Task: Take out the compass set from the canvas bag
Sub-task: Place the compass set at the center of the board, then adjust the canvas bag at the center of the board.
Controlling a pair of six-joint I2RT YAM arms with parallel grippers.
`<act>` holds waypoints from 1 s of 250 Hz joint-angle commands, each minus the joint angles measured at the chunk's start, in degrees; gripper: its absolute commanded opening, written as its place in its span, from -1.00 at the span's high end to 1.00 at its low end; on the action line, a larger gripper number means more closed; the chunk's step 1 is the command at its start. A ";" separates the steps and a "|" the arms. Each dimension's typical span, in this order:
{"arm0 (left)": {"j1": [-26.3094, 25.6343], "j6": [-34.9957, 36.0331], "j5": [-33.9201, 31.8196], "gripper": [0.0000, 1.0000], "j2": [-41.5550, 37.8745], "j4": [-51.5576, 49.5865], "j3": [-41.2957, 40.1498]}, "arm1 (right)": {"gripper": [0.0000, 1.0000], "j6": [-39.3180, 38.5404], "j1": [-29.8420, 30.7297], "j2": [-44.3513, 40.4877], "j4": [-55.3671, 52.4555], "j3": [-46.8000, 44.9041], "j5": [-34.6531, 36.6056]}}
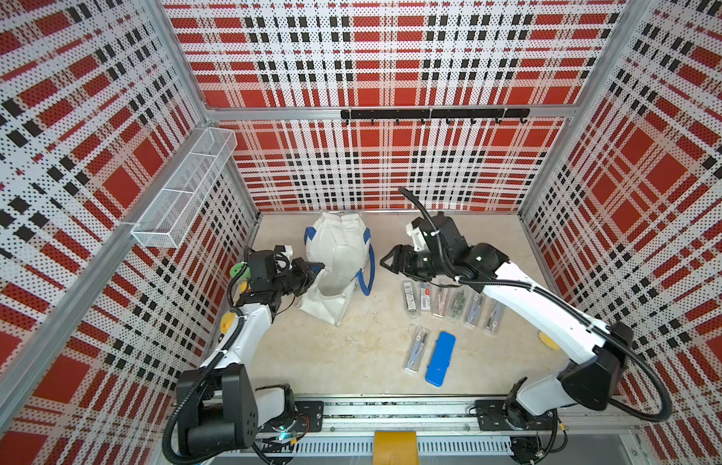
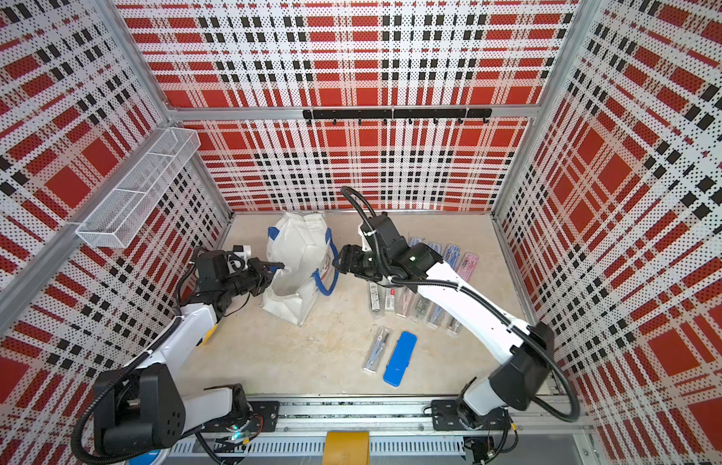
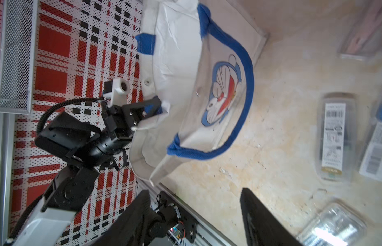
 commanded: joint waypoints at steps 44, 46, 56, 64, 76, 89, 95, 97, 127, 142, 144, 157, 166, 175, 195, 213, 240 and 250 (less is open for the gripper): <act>-2.68 2.09 -1.87 1.00 0.75 -4.86 1.64 | -0.29 -4.15 -0.42 17.94 -5.30 17.84 -1.93; -2.78 2.17 -1.87 1.00 0.78 -4.91 1.64 | -0.29 -4.27 -0.42 18.25 -5.30 18.17 -1.96; -3.13 2.29 -1.91 1.00 0.95 -5.10 1.79 | -0.29 -4.36 -0.50 19.77 -5.23 19.33 -2.05; -3.34 2.39 -2.11 1.00 1.00 -5.34 1.86 | -0.26 -4.34 -0.58 20.90 -5.43 20.21 -2.19; -3.54 2.36 -2.21 1.00 0.98 -5.39 1.90 | -0.16 -4.22 -0.76 22.50 -5.48 21.38 -2.98; -3.69 2.31 -2.29 1.00 1.00 -5.48 1.94 | -0.06 -3.92 -0.77 23.75 -5.48 22.16 -3.36; -3.63 2.31 -2.31 1.00 0.90 -5.56 2.07 | -0.01 -3.91 -0.79 24.21 -5.40 22.44 -3.50; -3.63 2.31 -2.31 1.00 0.91 -5.63 2.08 | 0.00 -3.84 -0.77 24.29 -5.35 22.53 -3.54; -3.77 2.97 -2.24 1.00 0.99 -6.99 3.25 | 0.28 -3.52 -0.78 24.57 -5.04 23.16 -3.22; -3.86 3.32 -2.14 1.00 1.06 -8.16 4.19 | 0.43 -3.56 -0.77 23.86 -5.29 23.68 -2.57; -3.84 3.35 -2.14 1.00 1.06 -8.37 4.36 | 0.45 -3.59 -0.81 23.73 -5.41 23.74 -2.40; -3.83 3.58 -1.85 1.00 1.22 -9.68 5.63 | 0.57 -3.86 -0.95 22.99 -6.02 24.31 -1.80; -4.19 4.01 -1.73 1.00 1.26 -10.90 6.64 | 0.65 -3.88 -1.11 22.34 -6.41 24.76 -1.62; -4.64 4.64 -1.73 1.00 1.38 -12.28 7.98 | 0.74 -4.03 -1.46 21.67 -7.06 25.18 -1.53; -5.96 6.44 -2.45 1.00 1.59 -16.25 10.94 | 0.85 -4.14 -2.49 20.35 -8.34 25.46 -1.44; -7.63 8.02 -2.92 1.00 2.08 -19.11 13.57 | 0.92 -4.69 -3.73 19.15 -10.05 25.30 -1.27; -10.77 10.91 -3.38 1.00 3.90 -23.85 17.31 | 0.97 -5.68 -5.89 16.72 -11.46 23.01 -1.00; -12.19 12.09 -3.92 1.00 4.56 -25.49 18.64 | 0.97 -5.88 -6.88 15.61 -11.42 21.57 -1.10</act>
